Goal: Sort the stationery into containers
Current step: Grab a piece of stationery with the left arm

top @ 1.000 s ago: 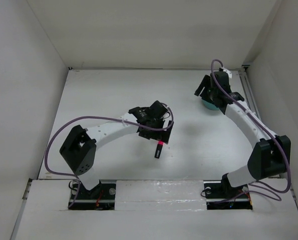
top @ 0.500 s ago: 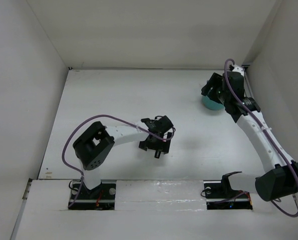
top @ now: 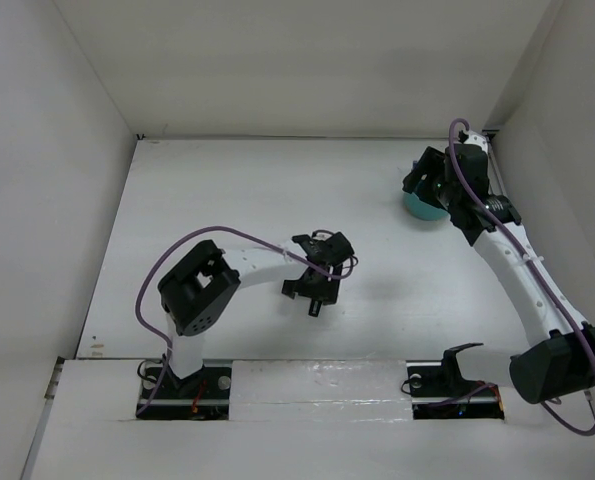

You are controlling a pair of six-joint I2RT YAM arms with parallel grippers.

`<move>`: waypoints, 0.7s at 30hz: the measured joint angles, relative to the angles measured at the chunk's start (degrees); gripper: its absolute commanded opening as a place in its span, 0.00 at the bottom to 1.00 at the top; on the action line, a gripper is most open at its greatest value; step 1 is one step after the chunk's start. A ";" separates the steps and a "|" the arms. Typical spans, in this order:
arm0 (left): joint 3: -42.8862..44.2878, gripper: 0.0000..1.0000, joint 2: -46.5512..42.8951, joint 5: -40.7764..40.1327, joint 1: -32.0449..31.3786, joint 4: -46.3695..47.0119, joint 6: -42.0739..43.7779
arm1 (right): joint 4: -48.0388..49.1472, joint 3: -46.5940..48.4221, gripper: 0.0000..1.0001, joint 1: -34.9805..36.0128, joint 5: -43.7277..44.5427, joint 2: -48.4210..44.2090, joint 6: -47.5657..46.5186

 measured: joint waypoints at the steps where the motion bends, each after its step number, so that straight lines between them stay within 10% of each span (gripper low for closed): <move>1: 0.02 0.76 0.00 -0.22 -0.22 -0.11 -0.11 | -0.02 0.00 0.72 0.00 0.00 -0.04 0.00; 9: 0.02 0.67 0.00 -0.44 -1.60 -0.66 -1.53 | 0.00 0.00 0.72 0.00 -0.35 -0.17 0.02; 21: -1.31 0.27 -0.83 0.26 -3.04 -0.15 -2.38 | 0.00 0.00 0.73 0.00 -0.94 -1.81 0.07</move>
